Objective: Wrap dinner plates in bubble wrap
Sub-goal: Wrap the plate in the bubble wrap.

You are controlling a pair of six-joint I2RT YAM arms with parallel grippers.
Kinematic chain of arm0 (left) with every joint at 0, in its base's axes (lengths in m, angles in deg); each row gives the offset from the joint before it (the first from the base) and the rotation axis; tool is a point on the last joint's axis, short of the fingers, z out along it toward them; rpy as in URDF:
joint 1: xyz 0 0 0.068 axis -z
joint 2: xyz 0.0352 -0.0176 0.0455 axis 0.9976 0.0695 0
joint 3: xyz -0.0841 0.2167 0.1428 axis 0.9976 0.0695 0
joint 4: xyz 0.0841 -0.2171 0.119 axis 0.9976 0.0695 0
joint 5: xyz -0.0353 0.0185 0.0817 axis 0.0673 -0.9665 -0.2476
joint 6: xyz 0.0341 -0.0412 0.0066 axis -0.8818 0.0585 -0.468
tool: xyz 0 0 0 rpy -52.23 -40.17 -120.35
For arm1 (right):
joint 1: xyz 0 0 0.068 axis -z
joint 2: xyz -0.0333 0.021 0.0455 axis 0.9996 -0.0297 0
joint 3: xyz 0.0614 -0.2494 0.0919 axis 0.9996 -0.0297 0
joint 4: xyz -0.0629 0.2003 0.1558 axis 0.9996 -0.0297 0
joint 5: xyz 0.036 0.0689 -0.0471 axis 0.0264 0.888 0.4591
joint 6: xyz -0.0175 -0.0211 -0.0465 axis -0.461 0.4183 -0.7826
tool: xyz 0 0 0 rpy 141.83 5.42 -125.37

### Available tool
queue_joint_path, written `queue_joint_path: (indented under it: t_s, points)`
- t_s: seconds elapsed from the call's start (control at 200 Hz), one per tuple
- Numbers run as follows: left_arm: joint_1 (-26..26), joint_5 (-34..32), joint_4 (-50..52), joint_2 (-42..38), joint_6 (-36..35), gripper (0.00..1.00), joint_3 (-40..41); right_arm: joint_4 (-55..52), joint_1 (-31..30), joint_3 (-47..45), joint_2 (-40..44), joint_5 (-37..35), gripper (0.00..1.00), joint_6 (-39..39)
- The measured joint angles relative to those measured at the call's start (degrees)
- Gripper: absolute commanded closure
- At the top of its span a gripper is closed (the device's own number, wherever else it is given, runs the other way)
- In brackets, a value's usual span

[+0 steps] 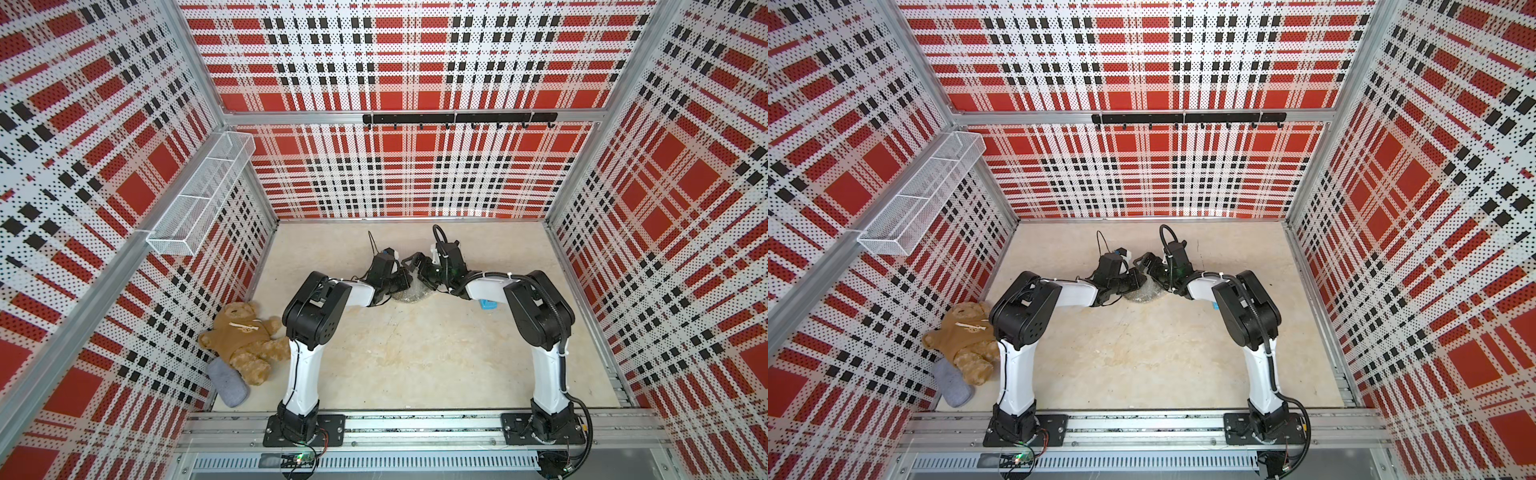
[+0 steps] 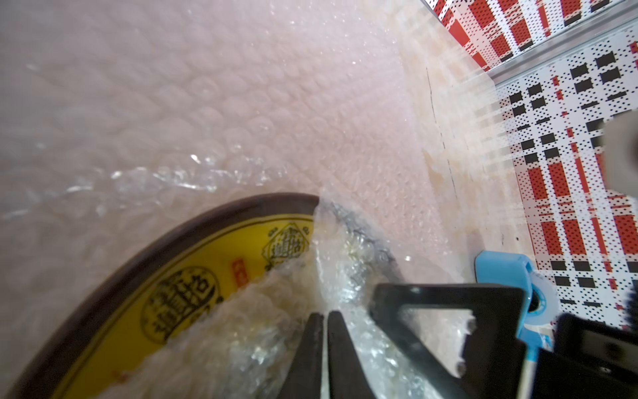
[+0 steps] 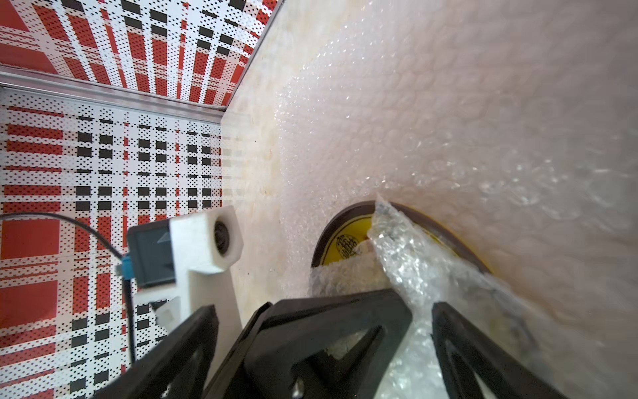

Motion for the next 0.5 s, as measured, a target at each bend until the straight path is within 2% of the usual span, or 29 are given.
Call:
queue_joint_path:
  t_s: [0.125, 0.286, 0.386, 0.496]
  points:
    - [0.0, -0.6, 0.1, 0.0, -0.1, 0.90, 0.0, -4.7, 2.7, -0.4, 6.2, -1.8, 0.00, -5.5]
    - [0.0, -0.8, 0.3, 0.0, -0.5, 0.90, 0.0, -9.8, 9.1, -3.5, 13.5, -4.6, 0.00, -10.5]
    - [0.0, -0.8, 0.2, 0.0, -0.7, 0.90, 0.1, -12.0, 12.6, -7.1, 14.1, -4.5, 0.00, -12.3]
    - [0.0, -0.8, 0.2, 0.0, -1.0, 0.89, 0.1, -16.2, 14.5, -7.9, 11.0, -3.1, 0.01, -16.2]
